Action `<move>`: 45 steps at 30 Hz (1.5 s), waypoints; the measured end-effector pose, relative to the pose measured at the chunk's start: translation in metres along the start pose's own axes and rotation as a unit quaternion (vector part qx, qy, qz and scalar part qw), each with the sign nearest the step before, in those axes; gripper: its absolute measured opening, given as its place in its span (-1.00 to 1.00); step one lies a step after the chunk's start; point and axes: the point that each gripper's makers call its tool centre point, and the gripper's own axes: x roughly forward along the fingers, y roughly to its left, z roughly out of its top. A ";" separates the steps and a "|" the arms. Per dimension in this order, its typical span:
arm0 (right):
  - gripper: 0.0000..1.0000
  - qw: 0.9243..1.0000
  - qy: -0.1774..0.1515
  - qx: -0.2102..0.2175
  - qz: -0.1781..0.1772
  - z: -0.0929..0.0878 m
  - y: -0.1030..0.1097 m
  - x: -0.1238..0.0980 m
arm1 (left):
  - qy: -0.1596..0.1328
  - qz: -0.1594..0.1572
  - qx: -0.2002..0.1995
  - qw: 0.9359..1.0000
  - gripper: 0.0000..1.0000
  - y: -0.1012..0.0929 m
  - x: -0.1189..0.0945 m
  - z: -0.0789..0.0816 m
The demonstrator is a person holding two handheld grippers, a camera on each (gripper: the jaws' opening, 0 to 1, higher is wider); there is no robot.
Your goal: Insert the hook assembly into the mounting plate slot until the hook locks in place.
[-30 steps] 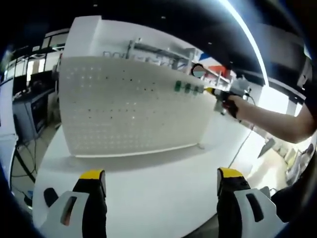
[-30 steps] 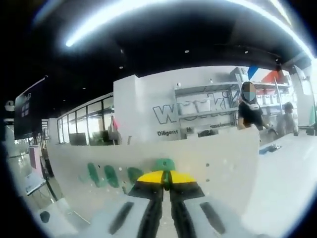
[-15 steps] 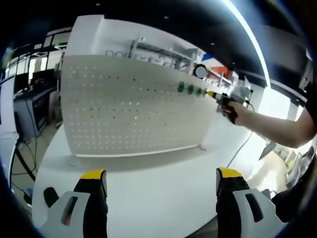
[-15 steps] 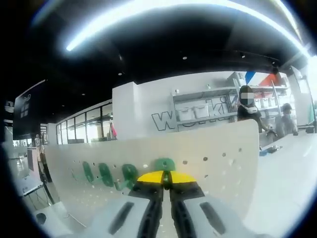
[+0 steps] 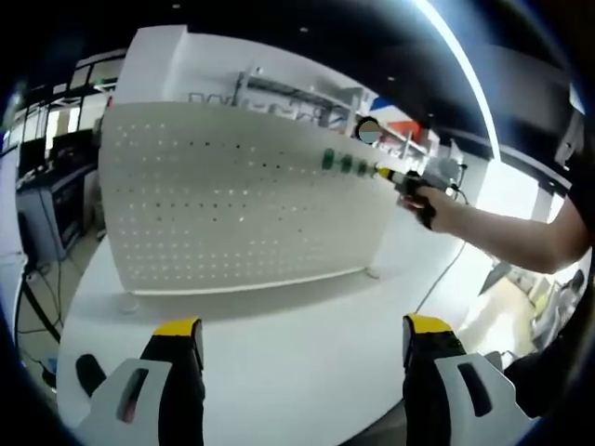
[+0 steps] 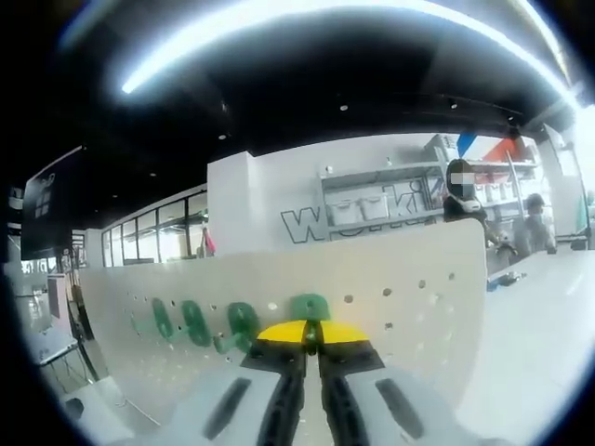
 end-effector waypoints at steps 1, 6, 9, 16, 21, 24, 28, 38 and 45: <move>-0.99 1.000 0.002 0.006 0.000 -0.001 0.000 -0.001 | -0.002 -0.001 0.001 1.000 0.80 -0.001 -0.001 0.001; -0.88 1.000 0.005 -0.001 -0.005 0.004 0.001 -0.010 | -0.005 0.003 0.003 1.000 0.80 0.002 -0.006 0.002; -0.82 1.000 0.011 0.002 -0.004 0.005 0.000 -0.015 | -0.008 0.006 0.002 1.000 0.80 0.004 -0.010 0.001; -0.74 1.000 0.010 -0.001 -0.004 0.013 0.000 -0.032 | -0.011 0.008 0.003 1.000 0.81 0.003 -0.014 0.002; -0.67 1.000 0.005 0.005 -0.002 0.018 0.002 -0.041 | -0.014 0.006 0.007 1.000 0.82 0.001 -0.016 0.004; -0.62 1.000 0.007 0.005 0.007 0.019 0.006 -0.049 | -0.017 0.004 0.008 1.000 0.82 -0.001 -0.017 0.006; -0.50 1.000 0.018 0.005 0.011 0.014 0.008 -0.059 | -0.018 0.003 0.008 1.000 0.84 -0.002 -0.018 0.005; -0.14 0.996 0.085 -0.018 0.009 -0.021 0.011 -0.093 | -0.020 0.003 0.009 1.000 0.87 -0.002 -0.021 0.005; 0.23 0.992 0.118 -0.031 0.022 -0.048 0.031 -0.124 | -0.016 0.002 0.009 1.000 0.90 -0.002 -0.021 0.001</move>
